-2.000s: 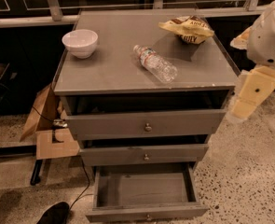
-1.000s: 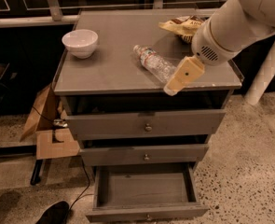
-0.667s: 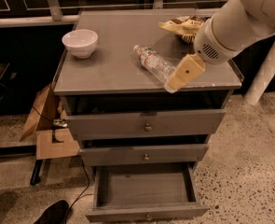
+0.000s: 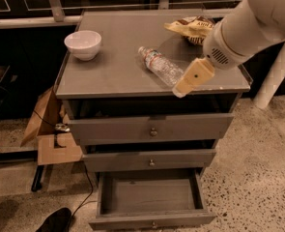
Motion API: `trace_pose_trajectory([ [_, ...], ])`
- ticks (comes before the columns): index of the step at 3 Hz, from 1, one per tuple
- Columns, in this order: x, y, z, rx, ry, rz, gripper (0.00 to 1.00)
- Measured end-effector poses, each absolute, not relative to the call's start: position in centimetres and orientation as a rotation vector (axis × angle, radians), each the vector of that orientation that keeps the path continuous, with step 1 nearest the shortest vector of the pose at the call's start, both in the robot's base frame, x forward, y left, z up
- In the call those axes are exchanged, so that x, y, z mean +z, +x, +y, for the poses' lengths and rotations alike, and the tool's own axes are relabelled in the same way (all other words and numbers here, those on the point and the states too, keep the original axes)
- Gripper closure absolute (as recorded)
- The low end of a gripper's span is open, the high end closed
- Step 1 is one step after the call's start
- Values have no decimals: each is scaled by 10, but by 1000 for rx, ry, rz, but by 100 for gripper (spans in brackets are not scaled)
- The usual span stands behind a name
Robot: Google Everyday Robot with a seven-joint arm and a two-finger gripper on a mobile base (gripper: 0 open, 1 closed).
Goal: Place water bottle into bottom drawer
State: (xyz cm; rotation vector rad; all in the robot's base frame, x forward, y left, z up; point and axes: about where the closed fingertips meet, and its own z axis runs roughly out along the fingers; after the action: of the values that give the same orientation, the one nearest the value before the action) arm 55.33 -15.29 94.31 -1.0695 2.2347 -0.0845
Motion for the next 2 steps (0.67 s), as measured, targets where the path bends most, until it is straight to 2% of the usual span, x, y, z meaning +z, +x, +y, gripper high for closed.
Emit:
trace_pose_trajectory([
  [2, 914, 569, -144, -66, -940, 2209, 0],
])
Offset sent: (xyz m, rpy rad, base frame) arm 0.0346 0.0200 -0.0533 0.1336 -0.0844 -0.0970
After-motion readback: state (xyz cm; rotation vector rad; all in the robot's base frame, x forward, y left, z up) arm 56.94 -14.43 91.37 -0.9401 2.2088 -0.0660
